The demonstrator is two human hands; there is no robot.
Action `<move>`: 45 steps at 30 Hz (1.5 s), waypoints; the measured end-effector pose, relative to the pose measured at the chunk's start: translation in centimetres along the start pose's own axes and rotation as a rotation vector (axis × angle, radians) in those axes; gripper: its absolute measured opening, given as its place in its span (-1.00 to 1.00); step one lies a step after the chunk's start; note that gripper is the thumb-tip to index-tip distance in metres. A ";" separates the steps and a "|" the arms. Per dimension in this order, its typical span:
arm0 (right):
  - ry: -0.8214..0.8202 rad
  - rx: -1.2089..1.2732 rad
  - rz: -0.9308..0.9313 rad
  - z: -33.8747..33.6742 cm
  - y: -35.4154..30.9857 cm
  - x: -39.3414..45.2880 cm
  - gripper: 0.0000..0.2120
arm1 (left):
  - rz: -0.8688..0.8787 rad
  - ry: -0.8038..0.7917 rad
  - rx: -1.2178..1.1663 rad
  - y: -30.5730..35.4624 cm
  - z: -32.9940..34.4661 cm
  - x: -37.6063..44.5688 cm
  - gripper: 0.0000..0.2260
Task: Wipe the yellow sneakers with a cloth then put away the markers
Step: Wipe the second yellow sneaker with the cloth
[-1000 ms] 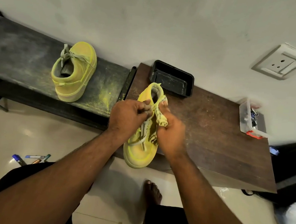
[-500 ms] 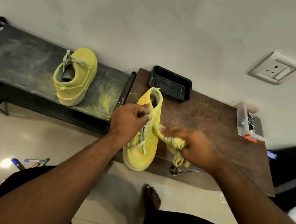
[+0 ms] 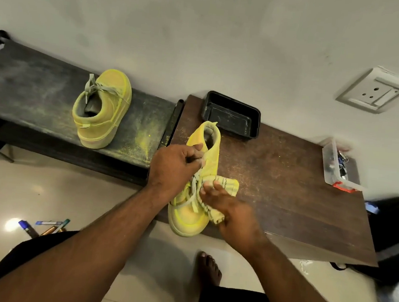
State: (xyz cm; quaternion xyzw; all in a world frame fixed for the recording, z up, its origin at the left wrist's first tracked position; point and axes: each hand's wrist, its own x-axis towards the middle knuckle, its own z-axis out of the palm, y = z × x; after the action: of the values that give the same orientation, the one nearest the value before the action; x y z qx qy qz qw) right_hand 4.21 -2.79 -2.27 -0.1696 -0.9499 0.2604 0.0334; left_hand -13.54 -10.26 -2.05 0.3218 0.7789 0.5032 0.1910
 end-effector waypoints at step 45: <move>0.403 0.406 0.650 -5.1 -2.5 1.9 -0.85 | 0.007 -0.098 0.028 1.4 1.1 -0.8 -0.82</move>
State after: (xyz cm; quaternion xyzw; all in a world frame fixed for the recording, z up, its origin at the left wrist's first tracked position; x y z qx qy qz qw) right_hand 2.45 -1.73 3.35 -0.4974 -0.7511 0.4006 0.1670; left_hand -11.80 -9.67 -1.27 0.3514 0.7746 0.4765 0.2225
